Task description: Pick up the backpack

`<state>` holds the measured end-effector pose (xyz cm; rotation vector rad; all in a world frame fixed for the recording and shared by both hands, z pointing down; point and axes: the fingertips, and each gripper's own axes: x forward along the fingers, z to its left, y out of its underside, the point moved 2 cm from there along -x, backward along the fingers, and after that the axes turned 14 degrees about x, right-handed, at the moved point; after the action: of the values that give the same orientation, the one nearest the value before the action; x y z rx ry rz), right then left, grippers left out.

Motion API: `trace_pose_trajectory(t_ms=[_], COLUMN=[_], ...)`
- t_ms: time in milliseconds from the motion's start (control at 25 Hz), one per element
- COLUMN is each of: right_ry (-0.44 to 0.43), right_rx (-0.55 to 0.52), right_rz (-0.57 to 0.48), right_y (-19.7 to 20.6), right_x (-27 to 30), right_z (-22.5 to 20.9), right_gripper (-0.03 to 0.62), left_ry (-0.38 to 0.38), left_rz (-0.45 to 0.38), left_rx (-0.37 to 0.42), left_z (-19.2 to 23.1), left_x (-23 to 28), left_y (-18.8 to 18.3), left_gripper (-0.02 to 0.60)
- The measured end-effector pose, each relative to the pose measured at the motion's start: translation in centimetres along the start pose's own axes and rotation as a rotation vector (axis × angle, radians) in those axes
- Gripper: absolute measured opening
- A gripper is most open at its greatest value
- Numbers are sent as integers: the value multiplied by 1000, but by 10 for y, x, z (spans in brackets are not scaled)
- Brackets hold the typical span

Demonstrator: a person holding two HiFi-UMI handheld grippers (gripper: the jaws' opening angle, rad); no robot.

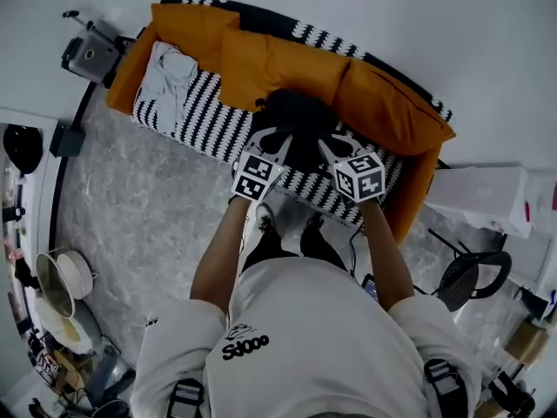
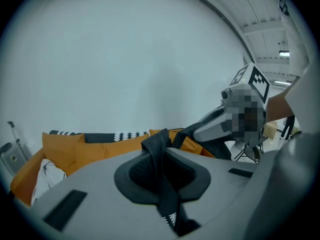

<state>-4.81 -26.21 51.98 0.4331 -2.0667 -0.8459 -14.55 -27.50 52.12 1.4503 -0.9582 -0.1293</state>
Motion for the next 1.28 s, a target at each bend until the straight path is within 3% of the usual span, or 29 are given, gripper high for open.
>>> trace_pose_trajectory(t_ms=[280,680,1040,1280], right_ry=[-46,-73,-121,-161], right_rx=[18,-101,-136,-171], right_rz=[-17,-82,-245,-338], right_y=[-5,-23,-58,-90], right_x=[-35,-98,-157,-174], right_z=[18,54,95,119], right_gripper=[55,54,54,54], left_ry=[23,9,-36,-116], left_rz=[-31,-159,-303,-345], left_rx=[-1,23,59,86], left_z=[-23,-53,-63,-44], left_x=[-33,-78,-130,-150], left_y=[-25,-74,-141,-180], left_gripper=[40,39,38,38])
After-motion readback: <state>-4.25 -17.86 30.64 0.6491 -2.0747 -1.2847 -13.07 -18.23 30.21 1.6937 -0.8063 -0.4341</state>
